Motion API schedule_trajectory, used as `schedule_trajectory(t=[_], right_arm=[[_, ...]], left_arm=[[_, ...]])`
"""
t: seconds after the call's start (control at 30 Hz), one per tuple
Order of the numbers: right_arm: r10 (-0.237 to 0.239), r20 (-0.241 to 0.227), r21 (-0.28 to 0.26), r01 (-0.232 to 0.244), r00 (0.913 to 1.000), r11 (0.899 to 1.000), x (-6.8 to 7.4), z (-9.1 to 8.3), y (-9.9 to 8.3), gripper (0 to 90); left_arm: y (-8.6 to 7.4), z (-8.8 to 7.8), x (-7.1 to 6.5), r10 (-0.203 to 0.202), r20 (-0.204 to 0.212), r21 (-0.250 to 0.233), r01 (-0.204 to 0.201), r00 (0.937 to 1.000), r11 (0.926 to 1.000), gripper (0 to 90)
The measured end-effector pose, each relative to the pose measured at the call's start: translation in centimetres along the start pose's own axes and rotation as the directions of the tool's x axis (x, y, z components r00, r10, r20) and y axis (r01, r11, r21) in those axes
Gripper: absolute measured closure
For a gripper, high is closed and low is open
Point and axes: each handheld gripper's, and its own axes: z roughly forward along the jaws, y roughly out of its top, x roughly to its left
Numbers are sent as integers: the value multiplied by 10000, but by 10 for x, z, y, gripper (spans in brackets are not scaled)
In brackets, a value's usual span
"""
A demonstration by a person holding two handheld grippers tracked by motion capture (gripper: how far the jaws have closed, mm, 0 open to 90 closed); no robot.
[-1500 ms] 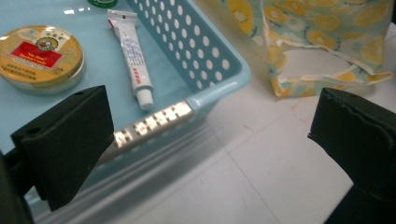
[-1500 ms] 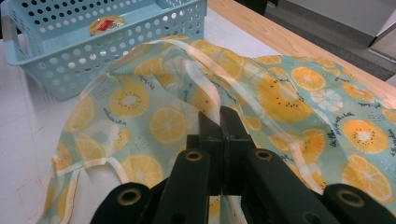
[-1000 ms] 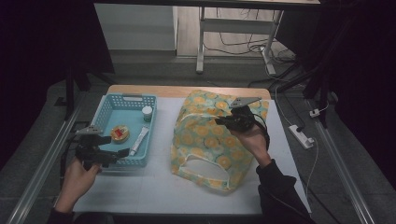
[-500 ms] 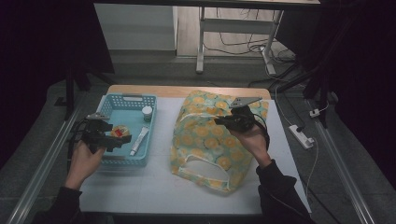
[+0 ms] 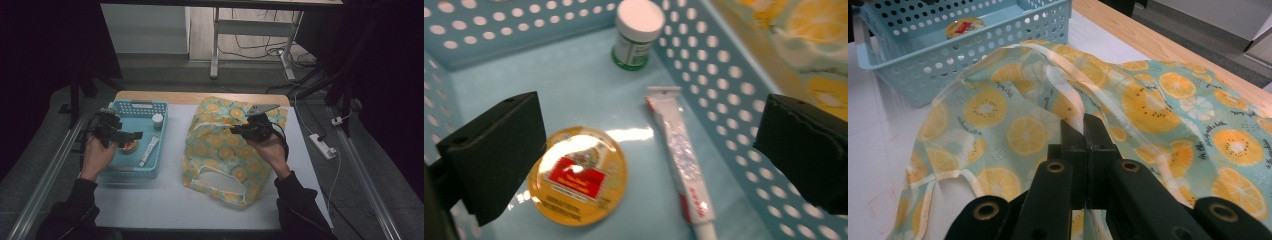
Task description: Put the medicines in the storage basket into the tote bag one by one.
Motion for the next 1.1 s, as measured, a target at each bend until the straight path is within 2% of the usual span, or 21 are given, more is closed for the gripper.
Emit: schedule_trajectory(t=[0.17, 0.3, 0.43, 0.53, 0.63, 0.7, 0.73, 0.83, 0.97, 1.1], right_arm=[[34, 38, -26, -34, 10000, 10000, -2, -1, 0, 896], [-18, 44, -9, 18, 10000, 10000, -1, 0, 0, 895], [-59, 45, 4, 59, 10000, 10000, 0, 0, 0, 895], [-64, 53, 26, 64, 10000, 10000, 0, 0, -1, 895], [-57, 52, 42, 56, 10000, 10000, 0, 0, -1, 895], [-65, 39, 52, 65, 10000, 10000, 0, 1, -1, 895], [-71, 34, 59, 70, 10000, 10000, 0, 1, -1, 895], [-90, 23, 81, 90, 10000, 9999, 1, 1, -1, 895], [-119, 34, 96, 119, 9999, 9999, 1, 1, -1, 895], [-129, 41, 103, 129, 9999, 9999, 1, 1, -1, 895]], left_arm=[[4, 14, 9, -92, 106, 296, 89, 9999, 9995, 1], [5, 26, 12, -20, -153, 838, 33, 9999, 9965, 0], [4, 35, 18, -234, -368, 1168, 276, 9990, 9928, 0], [2, 41, 23, -386, -378, 1452, 437, 9985, 9884, 0], [-1, 47, 25, -464, -509, 1869, 552, 9976, 9808, 0], [-1, 49, 23, -246, -686, 2157, 389, 9973, 9757, 0], [-1, 51, 23, -297, -700, 2278, 450, 9971, 9727, 0], [-3, 57, 24, -421, -591, 2756, 568, 9974, 9596, 0], [-3, 62, 23, -383, -701, 3285, 593, 9968, 9426, 1], [-3, 64, 22, -320, -1008, 3569, 662, 9944, 9318, 39]])
